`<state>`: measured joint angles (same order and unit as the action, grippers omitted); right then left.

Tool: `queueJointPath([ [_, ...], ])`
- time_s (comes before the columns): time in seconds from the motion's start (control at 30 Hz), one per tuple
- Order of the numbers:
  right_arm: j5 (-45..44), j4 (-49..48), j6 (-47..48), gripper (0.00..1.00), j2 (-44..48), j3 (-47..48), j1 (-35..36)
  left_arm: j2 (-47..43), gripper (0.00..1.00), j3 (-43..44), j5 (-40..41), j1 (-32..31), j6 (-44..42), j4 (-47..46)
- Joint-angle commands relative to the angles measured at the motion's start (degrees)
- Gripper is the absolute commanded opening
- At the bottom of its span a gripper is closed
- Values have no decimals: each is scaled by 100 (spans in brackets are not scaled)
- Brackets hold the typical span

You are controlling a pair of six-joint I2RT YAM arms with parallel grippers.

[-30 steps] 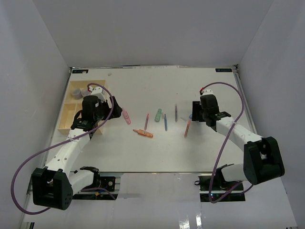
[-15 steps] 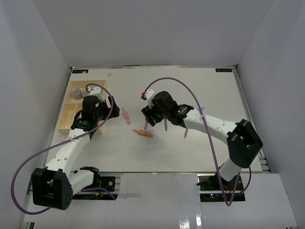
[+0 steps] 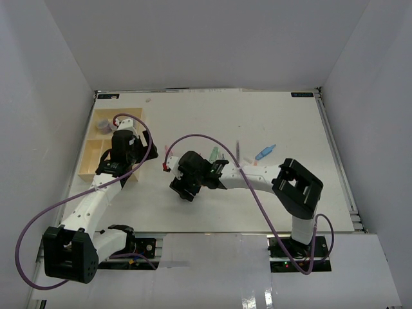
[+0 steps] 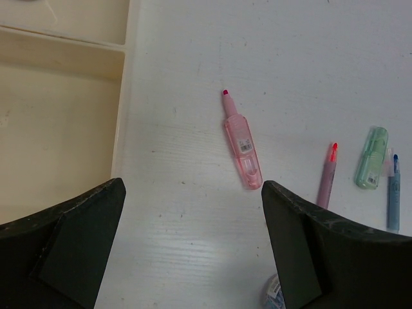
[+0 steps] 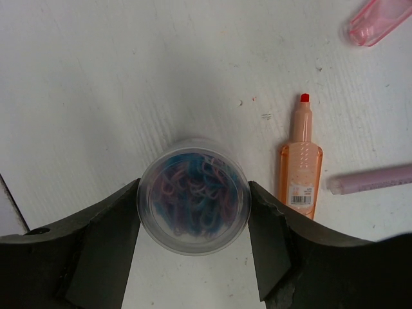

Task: Sort the stationery into containers
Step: Place the stationery at the center of the board.

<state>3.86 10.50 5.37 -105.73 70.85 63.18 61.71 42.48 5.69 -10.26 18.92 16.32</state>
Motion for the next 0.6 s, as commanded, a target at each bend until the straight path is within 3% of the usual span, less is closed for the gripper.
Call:
queueJointPath([
  [0.0, 124, -355, 131, 59, 0, 131, 46, -142, 98, 68, -77, -20, 59, -23],
  [0.23, 238, -321, 175, 98, 333, -61, 63, -247, 98, 94, -314, -20, 59, 160],
  [0.4, 72, -277, 123, 90, 1194, -545, 72, -440, 98, 278, -962, -20, 156, 591],
  [0.57, -1307, -181, -123, 90, 2641, -1484, 19, -546, 98, 445, -1632, -221, 244, 1004],
])
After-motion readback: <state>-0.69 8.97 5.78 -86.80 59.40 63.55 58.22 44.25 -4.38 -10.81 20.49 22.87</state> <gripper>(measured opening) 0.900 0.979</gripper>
